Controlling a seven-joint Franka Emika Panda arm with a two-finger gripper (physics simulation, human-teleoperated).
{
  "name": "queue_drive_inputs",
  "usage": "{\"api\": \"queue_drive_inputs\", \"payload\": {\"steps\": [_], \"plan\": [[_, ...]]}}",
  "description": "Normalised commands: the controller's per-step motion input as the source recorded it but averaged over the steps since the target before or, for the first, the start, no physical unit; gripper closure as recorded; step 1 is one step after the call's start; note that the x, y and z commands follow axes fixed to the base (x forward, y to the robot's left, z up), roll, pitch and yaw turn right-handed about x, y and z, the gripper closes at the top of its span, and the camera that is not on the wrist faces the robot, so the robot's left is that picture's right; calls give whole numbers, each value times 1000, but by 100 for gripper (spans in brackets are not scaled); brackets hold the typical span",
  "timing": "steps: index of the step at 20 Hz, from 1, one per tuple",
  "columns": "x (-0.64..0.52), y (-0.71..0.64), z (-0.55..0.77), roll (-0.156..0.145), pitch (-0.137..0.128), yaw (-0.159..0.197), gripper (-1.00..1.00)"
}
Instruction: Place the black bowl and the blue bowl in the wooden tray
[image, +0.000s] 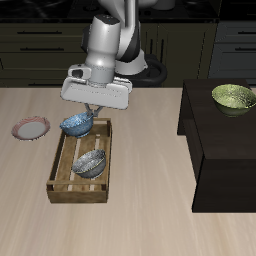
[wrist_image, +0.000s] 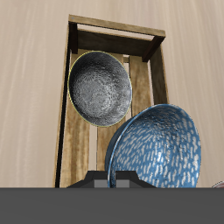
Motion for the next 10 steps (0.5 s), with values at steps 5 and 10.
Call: {"api": "queue_drive_inputs", "payload": {"steps": [5, 10], "plan": [[-15, -6, -310, -7, 61, -27, 100], [-26, 151, -183, 38, 63, -30, -100]]}}
